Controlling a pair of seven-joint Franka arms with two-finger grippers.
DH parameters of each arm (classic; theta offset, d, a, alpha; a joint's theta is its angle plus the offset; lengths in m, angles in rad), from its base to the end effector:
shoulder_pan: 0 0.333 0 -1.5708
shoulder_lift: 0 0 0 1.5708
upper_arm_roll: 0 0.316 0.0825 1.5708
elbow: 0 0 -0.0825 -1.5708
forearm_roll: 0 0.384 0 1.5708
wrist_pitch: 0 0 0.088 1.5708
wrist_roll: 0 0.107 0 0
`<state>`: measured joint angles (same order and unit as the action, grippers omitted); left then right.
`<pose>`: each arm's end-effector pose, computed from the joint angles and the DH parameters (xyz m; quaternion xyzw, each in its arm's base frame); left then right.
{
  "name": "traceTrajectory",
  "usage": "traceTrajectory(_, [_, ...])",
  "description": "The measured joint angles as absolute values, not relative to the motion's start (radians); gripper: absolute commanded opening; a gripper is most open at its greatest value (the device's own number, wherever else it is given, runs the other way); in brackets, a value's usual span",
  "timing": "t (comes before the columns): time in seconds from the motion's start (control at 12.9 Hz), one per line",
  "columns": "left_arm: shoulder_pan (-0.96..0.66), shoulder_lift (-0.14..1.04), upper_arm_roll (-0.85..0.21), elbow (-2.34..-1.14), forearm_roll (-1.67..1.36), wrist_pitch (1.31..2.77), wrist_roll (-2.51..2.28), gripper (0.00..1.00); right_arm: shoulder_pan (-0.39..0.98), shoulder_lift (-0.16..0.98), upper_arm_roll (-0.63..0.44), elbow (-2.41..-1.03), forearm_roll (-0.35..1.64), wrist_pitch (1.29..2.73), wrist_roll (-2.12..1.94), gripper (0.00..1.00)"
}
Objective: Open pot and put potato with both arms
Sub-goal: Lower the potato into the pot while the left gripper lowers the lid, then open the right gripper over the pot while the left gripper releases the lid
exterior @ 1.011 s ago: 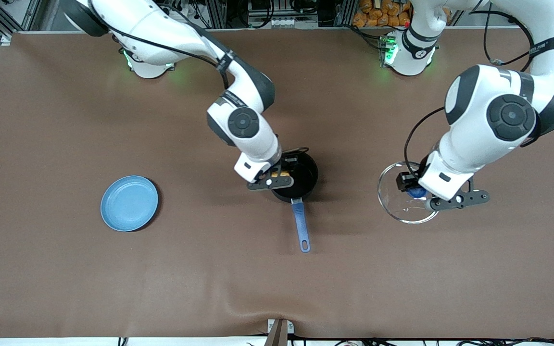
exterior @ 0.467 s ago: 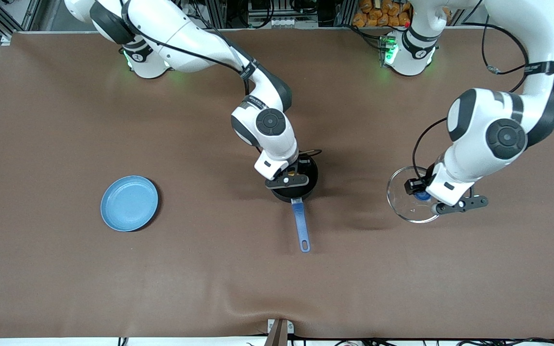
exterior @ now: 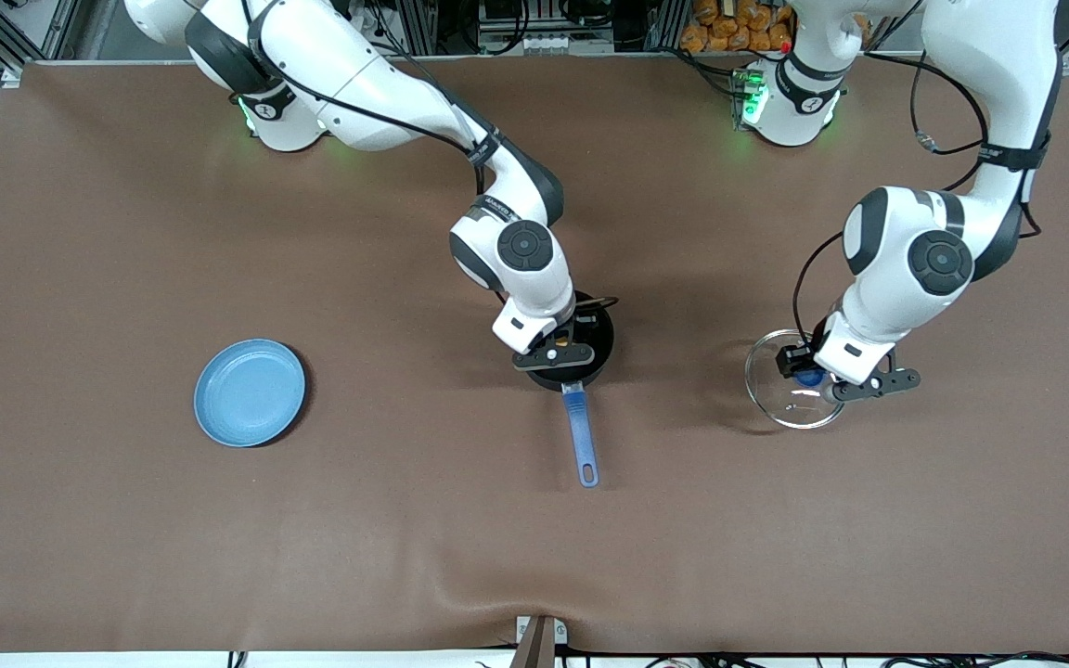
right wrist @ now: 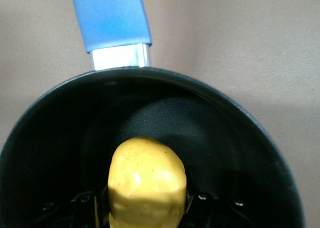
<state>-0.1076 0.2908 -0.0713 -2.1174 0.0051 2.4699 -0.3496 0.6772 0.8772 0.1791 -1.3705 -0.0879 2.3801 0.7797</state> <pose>0.5733 -0.1030 0.2811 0.9958 0.0851 0.0279 0.0164 0.5143 0.5449 0.2080 -0.9963 -0.0311 -0.0253 0.0763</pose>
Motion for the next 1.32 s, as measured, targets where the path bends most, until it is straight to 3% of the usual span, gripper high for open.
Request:
traceTrajectory(0.31, [-0.091, 0.323, -0.072, -2.144, 0.005, 2.518, -0.302, 0.0, 0.69, 0.879, 0.175, -1.37, -0.089, 2.382, 0.78, 0.0])
traceTrajectory(0.39, [-0.08, 0.339, -0.072, -2.145, 0.005, 2.532, -0.285, 0.03, 0.69, 0.88, 0.175, -1.37, -0.089, 2.382, 0.78, 0.0])
traceTrajectory(0.47, [-0.068, 0.357, -0.072, -2.145, 0.005, 2.544, -0.264, 0.15, 0.69, 0.881, 0.175, -1.37, -0.09, 2.383, 0.78, 0.09])
traceTrajectory(0.54, [-0.053, 0.374, -0.072, -2.145, 0.005, 2.555, -0.248, 0.6, 0.69, 0.882, 0.175, -1.37, -0.09, 2.384, 0.78, 0.19])
traceTrajectory(0.62, [-0.046, 0.383, -0.072, -2.145, 0.005, 2.561, -0.237, 1.0, 0.69, 0.882, 0.175, -1.37, -0.09, 2.384, 0.78, 0.25])
traceTrajectory(0.7, [-0.043, 0.388, -0.072, -2.144, 0.005, 2.565, -0.235, 1.0, 0.69, 0.882, 0.175, -1.37, -0.09, 2.384, 0.78, 0.36])
traceTrajectory(0.78, [-0.043, 0.388, -0.073, -2.141, 0.005, 2.568, -0.235, 1.0, 0.69, 0.882, 0.175, -1.37, -0.09, 2.384, 0.783, 0.63])
traceTrajectory(0.93, [-0.044, 0.378, -0.076, -2.112, 0.005, 2.572, -0.235, 1.0, 0.69, 0.882, 0.174, -1.37, -0.09, 2.385, 0.809, 1.0])
traceTrajectory(1.09, [-0.045, 0.339, -0.078, -2.067, 0.005, 2.534, -0.235, 1.0, 0.69, 0.882, 0.173, -1.369, -0.09, 2.386, 0.818, 1.0])
traceTrajectory(1.32, [-0.046, 0.249, -0.079, -1.931, 0.005, 2.308, -0.235, 1.0, 0.69, 0.882, 0.164, -1.35, -0.091, 2.388, 0.819, 1.0])
